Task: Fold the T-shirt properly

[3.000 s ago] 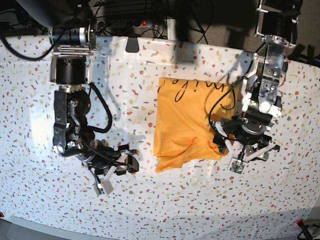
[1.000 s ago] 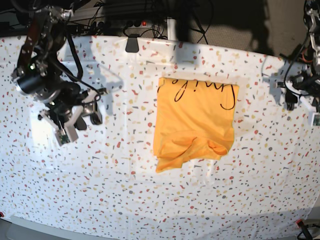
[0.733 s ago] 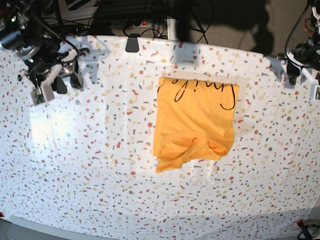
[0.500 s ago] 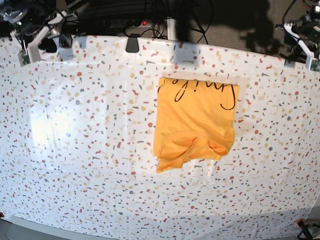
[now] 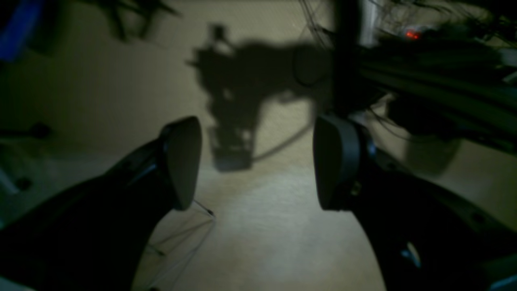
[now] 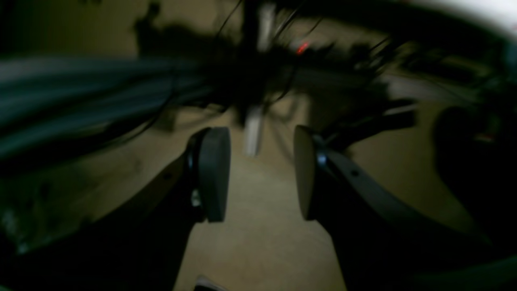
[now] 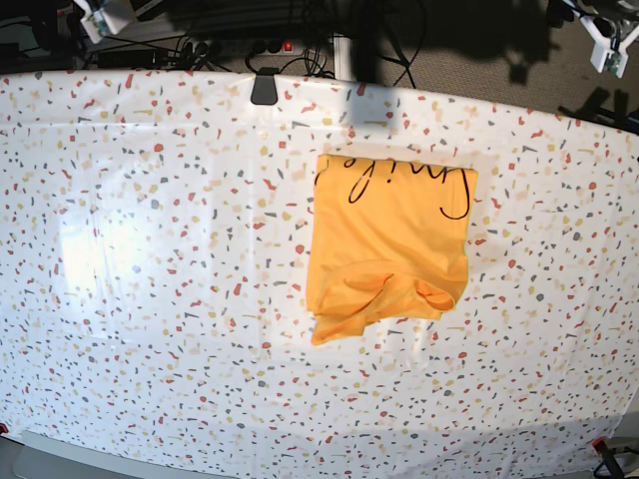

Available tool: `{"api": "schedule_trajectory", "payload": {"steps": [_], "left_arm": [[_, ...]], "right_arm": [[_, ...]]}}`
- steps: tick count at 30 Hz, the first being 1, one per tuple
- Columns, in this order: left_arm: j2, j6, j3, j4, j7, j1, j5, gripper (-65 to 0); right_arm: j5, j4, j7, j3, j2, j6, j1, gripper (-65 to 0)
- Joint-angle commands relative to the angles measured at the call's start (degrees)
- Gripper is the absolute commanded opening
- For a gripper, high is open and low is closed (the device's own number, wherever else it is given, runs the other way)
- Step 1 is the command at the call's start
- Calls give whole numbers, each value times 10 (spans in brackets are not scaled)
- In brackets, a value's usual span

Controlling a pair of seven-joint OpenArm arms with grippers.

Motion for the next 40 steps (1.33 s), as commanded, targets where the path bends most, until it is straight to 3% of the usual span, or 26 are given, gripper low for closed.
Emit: {"api": "schedule_trajectory", "payload": {"steps": [1,5,10,16,19,23,28,30,34,40], "left_arm": [[5,-15,-3,-30,-15,3,1,-233],[29,-86,-3,-226,-75,-53,3,-233],[52,-127,-3,-499,-133,-176,19,-233],[63,-130,-3,-703,-199,-298,74,-233],[70,-130,-3,-742,-251,-327,115,-233],[79,-128,-3,-778,-320,-345,195,-233],[83,-127,-3,-820,-344,-350,212,-233],[86,-127,-3,-828,-344,-348,212,-233],[95,-122,-3,-833,-339,-345,213,-233],[113,-85,-3,-832,-333,-342,233,-233]], "right_arm": [[-22,-28,14,-20,3,5,-5,-390],[-111,-214,97,-118,18,5,44,-390],[-118,-503,121,-212,64,5,166,-390],[-123,-794,155,-273,85,3,326,-390],[-151,-890,217,-295,87,3,390,-390],[-265,-965,362,-352,87,-17,454,-390],[-326,-997,491,-471,87,-121,487,-390],[-335,-997,520,-517,87,-148,487,-390],[-335,-997,537,-594,87,-167,484,-390],[-334,-997,579,-638,86,-194,486,-390]]}}
